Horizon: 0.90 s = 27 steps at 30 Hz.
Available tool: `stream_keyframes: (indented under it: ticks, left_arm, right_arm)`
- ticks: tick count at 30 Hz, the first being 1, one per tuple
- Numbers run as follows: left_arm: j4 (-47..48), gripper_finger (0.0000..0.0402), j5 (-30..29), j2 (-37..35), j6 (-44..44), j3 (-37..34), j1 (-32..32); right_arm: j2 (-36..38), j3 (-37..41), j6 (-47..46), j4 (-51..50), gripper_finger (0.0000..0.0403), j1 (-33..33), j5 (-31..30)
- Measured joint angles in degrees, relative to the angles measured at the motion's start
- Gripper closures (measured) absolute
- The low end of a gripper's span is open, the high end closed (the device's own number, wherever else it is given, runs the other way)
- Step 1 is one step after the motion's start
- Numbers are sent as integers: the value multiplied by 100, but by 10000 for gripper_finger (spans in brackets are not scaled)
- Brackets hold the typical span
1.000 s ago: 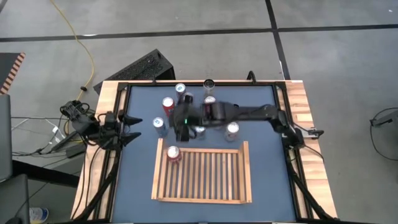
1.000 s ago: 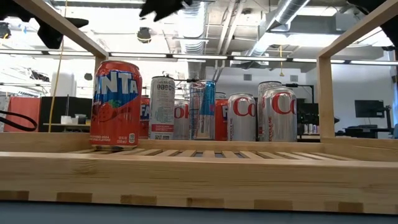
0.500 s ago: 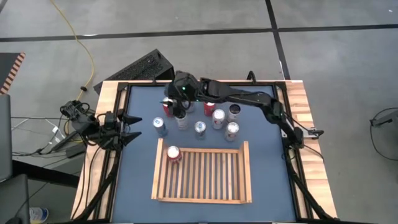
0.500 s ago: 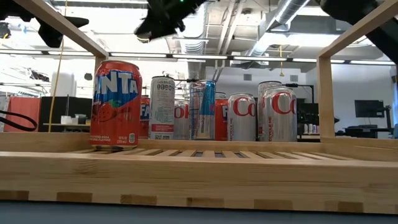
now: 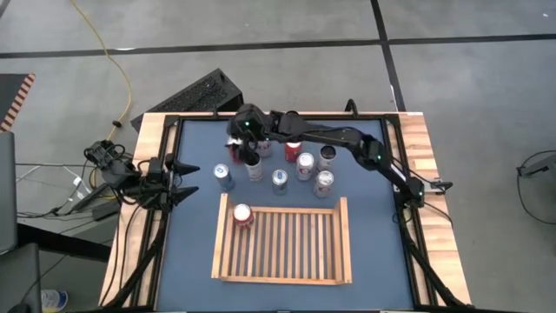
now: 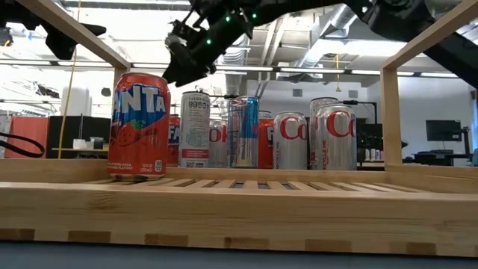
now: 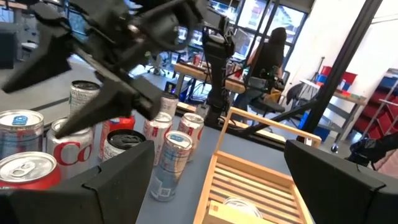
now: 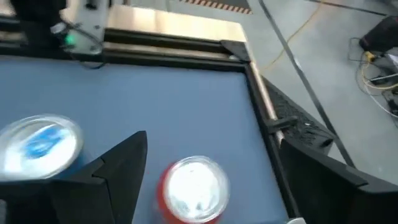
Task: Place canned beverage on shelf
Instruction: Put the left red soda can on the shelf aligned with the other red soda can
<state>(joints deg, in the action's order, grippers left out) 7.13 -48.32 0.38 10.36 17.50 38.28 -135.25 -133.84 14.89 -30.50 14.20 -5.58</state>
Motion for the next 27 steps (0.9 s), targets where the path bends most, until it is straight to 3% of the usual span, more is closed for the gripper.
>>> stream_keyframes:
  ticks: [11,15,27]
  left_arm:
    - [-6,53,-8,-2,-3,0,-1]
    - [-6,53,-8,0,-3,0,0]
    - [-11,53,-13,-2,-18,0,-2]
  right_arm:
    - [-325,16,113,32,52,162,333]
    - [-287,-5,112,122,53,212,706]
    - [-488,-3,181,291,53,287,878]
